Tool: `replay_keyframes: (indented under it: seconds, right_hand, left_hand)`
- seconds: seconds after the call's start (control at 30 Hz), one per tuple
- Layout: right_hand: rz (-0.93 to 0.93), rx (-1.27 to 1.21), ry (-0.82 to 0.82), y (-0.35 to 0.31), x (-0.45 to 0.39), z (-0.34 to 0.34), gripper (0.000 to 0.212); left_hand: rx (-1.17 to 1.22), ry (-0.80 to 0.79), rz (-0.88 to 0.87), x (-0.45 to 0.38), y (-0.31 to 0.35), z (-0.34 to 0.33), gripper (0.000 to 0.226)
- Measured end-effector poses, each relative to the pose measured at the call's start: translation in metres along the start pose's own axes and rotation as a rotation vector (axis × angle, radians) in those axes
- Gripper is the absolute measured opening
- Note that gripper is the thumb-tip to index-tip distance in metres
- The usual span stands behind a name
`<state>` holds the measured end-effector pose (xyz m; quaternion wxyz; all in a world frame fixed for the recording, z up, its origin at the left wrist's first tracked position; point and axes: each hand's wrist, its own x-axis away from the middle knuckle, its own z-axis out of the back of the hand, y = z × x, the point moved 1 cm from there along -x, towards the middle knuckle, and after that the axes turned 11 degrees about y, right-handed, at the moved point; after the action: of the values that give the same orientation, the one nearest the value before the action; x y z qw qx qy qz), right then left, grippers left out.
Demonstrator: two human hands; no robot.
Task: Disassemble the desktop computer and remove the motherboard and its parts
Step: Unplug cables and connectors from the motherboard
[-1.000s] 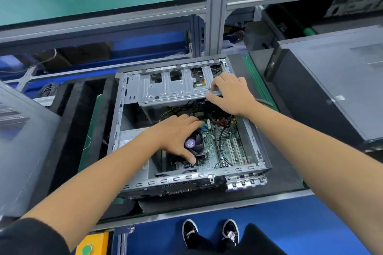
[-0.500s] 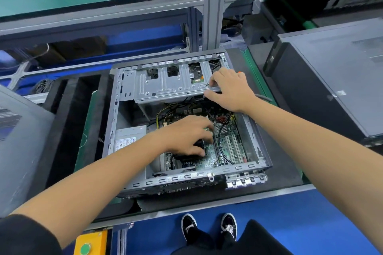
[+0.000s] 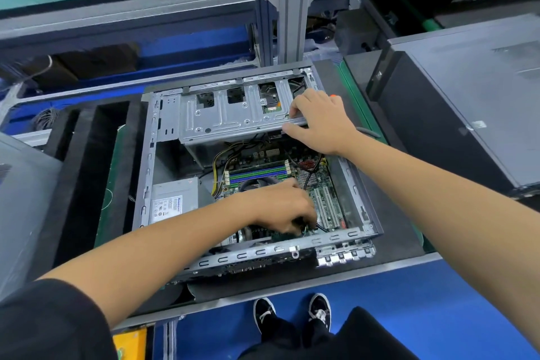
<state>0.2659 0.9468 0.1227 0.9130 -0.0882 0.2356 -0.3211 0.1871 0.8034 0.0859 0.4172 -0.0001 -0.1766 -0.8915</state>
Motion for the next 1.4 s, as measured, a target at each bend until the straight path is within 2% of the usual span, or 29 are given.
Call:
replay_keyframes:
  seconds: [0.13,0.37,0.53,0.7,0.93,1.4]
  right_hand:
    - [-0.008,-0.028,-0.002,0.001,0.000,0.001,0.027]
    - [-0.019,-0.033,-0.004,0.001,-0.002,0.001,0.026]
    - [-0.020,-0.038,-0.011,0.001,-0.001,0.000,0.024]
    - [-0.017,-0.045,-0.011,0.001,0.000,0.001,0.025]
    - [-0.023,-0.048,-0.006,0.001,0.000,0.001,0.025]
    - [-0.027,-0.039,-0.003,0.001,-0.001,0.001,0.024]
  left_hand:
    - [-0.025,-0.087,0.036,-0.003,-0.003,-0.002,0.012]
    - [-0.179,-0.172,0.075,-0.011,0.002,-0.011,0.025]
    - [-0.260,-0.159,0.085,-0.014,0.004,-0.015,0.025]
    - [-0.275,-0.119,0.089,-0.015,0.009,-0.017,0.035]
    - [-0.265,-0.125,0.106,-0.017,0.009,-0.016,0.036]
    - [-0.199,-0.017,0.200,-0.019,0.016,-0.016,0.033]
